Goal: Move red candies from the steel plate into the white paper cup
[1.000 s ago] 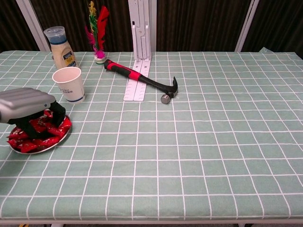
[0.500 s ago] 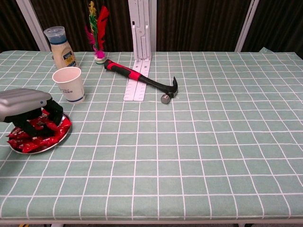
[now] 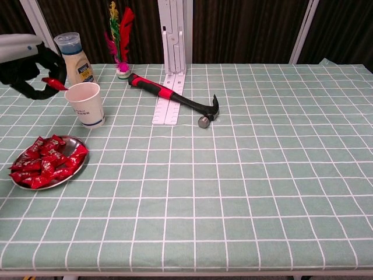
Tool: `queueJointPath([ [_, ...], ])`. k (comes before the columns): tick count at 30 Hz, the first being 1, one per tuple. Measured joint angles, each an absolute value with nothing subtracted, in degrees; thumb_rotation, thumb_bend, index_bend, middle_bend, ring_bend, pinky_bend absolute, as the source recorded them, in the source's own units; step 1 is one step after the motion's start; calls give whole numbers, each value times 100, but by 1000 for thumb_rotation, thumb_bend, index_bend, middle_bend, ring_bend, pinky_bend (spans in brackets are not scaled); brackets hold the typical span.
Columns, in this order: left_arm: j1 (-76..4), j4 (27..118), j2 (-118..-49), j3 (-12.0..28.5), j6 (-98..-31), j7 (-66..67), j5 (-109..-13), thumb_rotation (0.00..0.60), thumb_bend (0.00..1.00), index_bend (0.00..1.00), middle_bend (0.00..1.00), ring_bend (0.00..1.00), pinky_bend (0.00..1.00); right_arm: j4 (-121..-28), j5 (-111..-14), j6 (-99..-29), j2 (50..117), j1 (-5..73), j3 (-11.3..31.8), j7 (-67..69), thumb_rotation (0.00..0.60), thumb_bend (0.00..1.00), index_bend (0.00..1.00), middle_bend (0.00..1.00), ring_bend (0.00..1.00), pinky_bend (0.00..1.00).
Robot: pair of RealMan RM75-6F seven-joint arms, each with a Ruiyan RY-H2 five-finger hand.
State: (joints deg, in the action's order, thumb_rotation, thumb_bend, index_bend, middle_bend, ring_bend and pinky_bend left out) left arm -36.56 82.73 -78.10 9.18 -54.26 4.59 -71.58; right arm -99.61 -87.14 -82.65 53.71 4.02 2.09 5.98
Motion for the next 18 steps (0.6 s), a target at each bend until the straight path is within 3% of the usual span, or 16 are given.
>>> queueJointPath([
  [9, -4198, 7661, -8103, 1193, -4809, 958, -6430, 600, 465, 563, 588, 966, 1000, -9921, -8649, -8275, 5364, 376, 216, 640, 600, 101, 115, 218, 112, 425],
  [18, -4347, 7567, -8216, 1079, -4583, 1309, -6086, 600, 435, 434, 442, 941, 1000, -9885, -8610, -8239, 5372, 382, 224, 666, 600, 101, 115, 219, 112, 426],
])
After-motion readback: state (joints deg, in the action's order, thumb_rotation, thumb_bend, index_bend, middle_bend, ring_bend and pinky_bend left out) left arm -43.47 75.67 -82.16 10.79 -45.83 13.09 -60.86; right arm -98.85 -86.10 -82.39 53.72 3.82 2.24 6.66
